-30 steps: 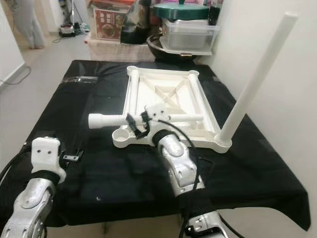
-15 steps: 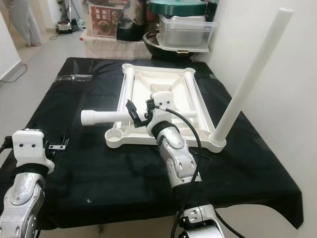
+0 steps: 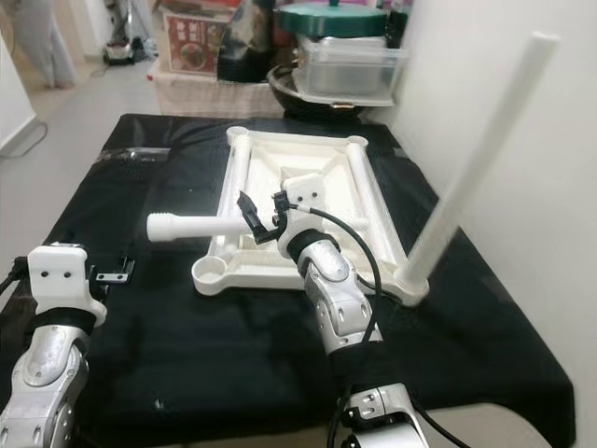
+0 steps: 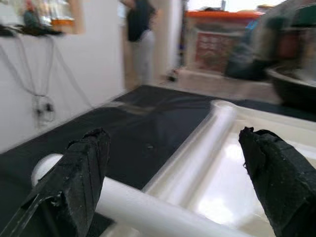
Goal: Building children table
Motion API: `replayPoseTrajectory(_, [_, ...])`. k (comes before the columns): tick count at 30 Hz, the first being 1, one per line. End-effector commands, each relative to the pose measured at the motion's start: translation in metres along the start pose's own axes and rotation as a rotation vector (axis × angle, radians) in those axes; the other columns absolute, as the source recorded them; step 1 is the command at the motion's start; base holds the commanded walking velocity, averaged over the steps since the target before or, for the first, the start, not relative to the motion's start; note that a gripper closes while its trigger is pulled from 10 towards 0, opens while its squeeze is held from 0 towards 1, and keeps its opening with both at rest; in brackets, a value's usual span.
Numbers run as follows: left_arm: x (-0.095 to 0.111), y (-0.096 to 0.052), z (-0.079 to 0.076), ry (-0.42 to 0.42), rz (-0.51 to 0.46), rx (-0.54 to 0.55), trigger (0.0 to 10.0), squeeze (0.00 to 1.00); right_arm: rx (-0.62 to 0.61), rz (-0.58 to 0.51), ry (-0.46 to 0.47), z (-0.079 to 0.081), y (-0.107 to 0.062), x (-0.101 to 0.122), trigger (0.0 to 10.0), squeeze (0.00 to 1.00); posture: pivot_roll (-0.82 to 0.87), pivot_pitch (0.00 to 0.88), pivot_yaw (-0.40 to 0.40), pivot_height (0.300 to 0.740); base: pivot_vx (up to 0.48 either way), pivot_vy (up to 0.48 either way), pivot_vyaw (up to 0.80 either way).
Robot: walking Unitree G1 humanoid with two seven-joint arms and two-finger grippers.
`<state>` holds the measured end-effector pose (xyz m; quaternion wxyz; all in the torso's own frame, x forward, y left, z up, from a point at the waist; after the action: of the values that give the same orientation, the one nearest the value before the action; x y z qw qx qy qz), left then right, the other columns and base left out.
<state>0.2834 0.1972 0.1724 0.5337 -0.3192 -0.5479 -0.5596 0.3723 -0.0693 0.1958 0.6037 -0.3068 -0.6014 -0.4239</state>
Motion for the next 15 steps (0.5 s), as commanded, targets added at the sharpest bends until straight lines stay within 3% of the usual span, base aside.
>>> replayPoseTrajectory(1, [-0.0011, -0.0007, -0.0052, -0.003, 0.0, -0.015, 10.0, 0.0, -0.022, -0.003, -0.004, -0.0083, -0.0025, -0.0004, 10.0, 0.0, 0.03, 0.0, -0.065, 0.74, 0.285, 0.0, 0.0])
replayPoseTrajectory(5, [-0.0009, -0.0006, -0.0059, -0.003, -0.001, -0.017, 10.0, 0.0, -0.021, 0.001, -0.013, -0.0088, -0.0025, -0.0014, 10.0, 0.0, 0.03, 0.0, -0.064, 0.74, 0.285, 0.0, 0.0])
replayPoseTrajectory(8, [-0.0004, -0.0005, -0.0068, -0.005, -0.004, -0.02, 10.0, 0.0, -0.013, 0.001, -0.045, -0.0082, -0.0025, -0.0014, 10.0, 0.0, 0.03, 0.0, -0.064, 0.74, 0.281, 0.0, 0.8])
replayPoseTrajectory(10, [0.0007, -0.0003, -0.008, -0.007, -0.011, -0.026, 10.0, 0.0, -0.02, -0.007, -0.006, -0.0101, -0.0022, -0.0002, 10.0, 0.0, 0.04, 0.0, -0.065, 0.74, 0.262, 0.0, 0.0])
replayPoseTrajectory(15, [0.0006, -0.0005, -0.0084, -0.007, -0.011, -0.027, 10.0, 0.0, -0.013, -0.001, -0.035, -0.0123, -0.001, 0.0004, 10.0, 0.0, 0.03, 0.0, -0.065, 0.74, 0.199, 0.0, 0.0])
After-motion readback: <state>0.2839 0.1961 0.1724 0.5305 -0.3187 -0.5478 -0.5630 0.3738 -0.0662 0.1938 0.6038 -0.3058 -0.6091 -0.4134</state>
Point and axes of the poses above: a point about 5 cm out from each wrist's last joint towards the gripper, its own y axis pointing out of the wrist towards the gripper, its own x axis along the axis of the wrist's last joint, z = x × y, the point moved 3 cm from there along y, pointing out of the wrist towards the gripper, and after that the axes turned 6 degrees about y, right-handed, at the moved point
